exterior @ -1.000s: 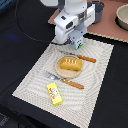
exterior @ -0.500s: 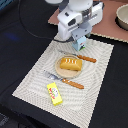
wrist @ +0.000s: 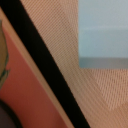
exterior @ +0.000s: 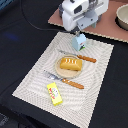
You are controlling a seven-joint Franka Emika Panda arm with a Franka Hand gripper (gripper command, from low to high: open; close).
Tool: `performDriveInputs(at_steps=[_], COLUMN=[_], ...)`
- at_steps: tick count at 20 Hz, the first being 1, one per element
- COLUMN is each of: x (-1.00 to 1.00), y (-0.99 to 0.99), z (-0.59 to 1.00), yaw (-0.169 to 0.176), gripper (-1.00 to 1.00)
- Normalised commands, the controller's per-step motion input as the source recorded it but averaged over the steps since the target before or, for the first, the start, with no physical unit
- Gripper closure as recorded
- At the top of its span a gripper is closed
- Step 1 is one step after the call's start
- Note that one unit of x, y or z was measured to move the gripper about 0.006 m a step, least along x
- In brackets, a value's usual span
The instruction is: Place the bread, butter, and milk from the table onto the serving area.
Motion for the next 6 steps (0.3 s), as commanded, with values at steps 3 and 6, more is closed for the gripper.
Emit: performDriveInputs(at_steps=[3, 6], x=[0.28, -0.03], y=[0.28, 0.34], z=[1.00, 0.54], yaw=[0.039, 0.006], gripper=[-1.00, -1.00])
